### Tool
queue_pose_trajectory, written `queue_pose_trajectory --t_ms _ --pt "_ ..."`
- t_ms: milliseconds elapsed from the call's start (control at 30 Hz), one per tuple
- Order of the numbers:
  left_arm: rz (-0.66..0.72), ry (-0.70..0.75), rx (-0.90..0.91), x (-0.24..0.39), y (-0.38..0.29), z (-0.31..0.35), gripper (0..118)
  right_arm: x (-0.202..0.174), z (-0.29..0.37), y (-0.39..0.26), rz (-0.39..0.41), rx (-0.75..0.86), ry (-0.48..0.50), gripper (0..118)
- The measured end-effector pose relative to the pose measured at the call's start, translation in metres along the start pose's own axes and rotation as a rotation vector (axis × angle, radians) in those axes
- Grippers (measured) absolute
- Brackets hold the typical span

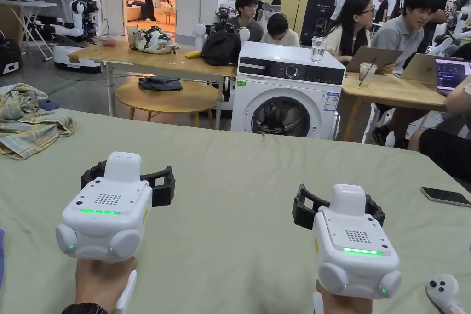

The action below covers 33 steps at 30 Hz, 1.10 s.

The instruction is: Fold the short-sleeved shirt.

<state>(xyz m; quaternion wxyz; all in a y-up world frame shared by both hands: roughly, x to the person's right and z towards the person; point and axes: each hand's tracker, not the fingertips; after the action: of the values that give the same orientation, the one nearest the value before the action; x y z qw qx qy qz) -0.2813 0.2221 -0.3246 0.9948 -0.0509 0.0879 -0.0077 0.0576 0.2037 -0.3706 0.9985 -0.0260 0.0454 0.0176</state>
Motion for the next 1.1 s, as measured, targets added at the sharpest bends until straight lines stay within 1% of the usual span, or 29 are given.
queue_pose_trajectory --t_ms 67,133,200,433,667,833,1100 --pt "0.0 -0.001 -0.007 -0.002 -0.003 0.001 105 0.001 -0.001 -0.002 0.01 0.007 0.005 102" --pt "-0.033 0.007 -0.014 -0.001 -0.005 0.002 105 0.002 0.0 -0.001 0.021 0.001 -0.004 102" --pt "-0.061 0.004 -0.009 -0.001 -0.005 0.003 105 0.004 0.002 -0.001 0.005 0.004 -0.001 102" --pt "-0.012 0.0 0.006 -0.005 -0.001 0.006 105 0.003 0.006 0.001 -0.023 -0.004 0.002 102" --pt "-0.018 0.005 -0.01 -0.002 0.004 0.01 105 0.0 0.006 -0.001 -0.012 -0.026 -0.012 102" --pt "-0.028 -0.001 -0.009 0.0 0.001 0.011 105 0.0 0.006 0.0 0.006 -0.024 -0.004 102" --pt "-0.029 -0.015 -0.004 0.004 0.002 0.012 105 0.002 0.006 0.001 0.0 -0.034 -0.001 102"
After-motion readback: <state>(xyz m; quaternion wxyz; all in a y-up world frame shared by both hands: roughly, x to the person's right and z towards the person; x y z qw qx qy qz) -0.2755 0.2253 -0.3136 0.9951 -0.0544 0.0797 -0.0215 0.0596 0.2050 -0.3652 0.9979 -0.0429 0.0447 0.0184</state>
